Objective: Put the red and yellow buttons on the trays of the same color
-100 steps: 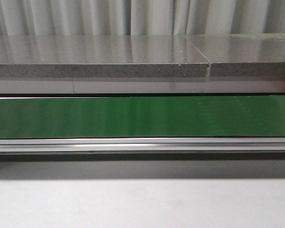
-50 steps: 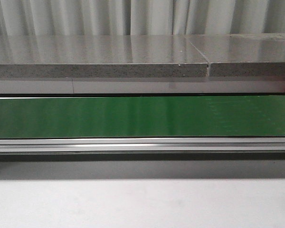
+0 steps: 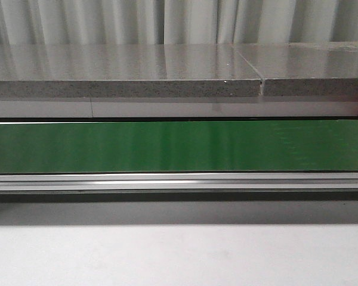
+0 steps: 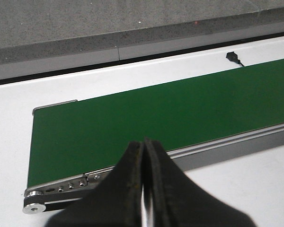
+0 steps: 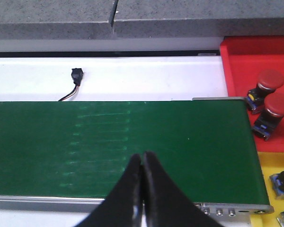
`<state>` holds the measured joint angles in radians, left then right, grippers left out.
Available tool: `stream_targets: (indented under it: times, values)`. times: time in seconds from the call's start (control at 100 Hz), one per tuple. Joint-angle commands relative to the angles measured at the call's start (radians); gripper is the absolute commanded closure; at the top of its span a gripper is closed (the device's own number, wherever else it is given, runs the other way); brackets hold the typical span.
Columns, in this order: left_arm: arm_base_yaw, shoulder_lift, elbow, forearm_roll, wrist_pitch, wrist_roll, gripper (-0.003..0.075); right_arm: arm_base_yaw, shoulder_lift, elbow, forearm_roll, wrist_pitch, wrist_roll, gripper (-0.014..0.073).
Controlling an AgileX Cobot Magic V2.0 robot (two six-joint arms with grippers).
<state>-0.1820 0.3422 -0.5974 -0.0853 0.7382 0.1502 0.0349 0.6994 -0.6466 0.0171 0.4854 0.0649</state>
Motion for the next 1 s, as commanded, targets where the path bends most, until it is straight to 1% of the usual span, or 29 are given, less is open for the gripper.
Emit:
stream_targets:
  times: [0.0, 0.31, 0.63, 0.74, 0.89, 0.99]
  values:
    - [-0.008, 0.007, -0.025, -0.008, -0.072, -0.01, 0.0741, 0.001, -0.058, 0.005, -0.033, -0.103, -0.01, 0.066]
    - [-0.008, 0.007, -0.025, -0.008, -0.072, -0.01, 0.0741, 0.0, -0.221, 0.15, -0.041, -0.222, -0.01, 0.0659]
    - [-0.008, 0.007, -0.025, -0.008, -0.072, -0.01, 0.0741, 0.0, -0.336, 0.277, -0.041, -0.259, -0.009, 0.0659]
    - [-0.008, 0.007, -0.025, -0.008, -0.072, -0.01, 0.0741, -0.007, -0.358, 0.334, -0.041, -0.337, -0.009, 0.0659]
    - [-0.008, 0.007, -0.025, -0.008, -0.072, -0.01, 0.0741, -0.048, -0.411, 0.432, -0.035, -0.466, -0.009, 0.0659]
    - [-0.008, 0.007, -0.025, -0.008, -0.072, -0.01, 0.0741, -0.064, -0.461, 0.508, -0.031, -0.527, -0.009, 0.0659]
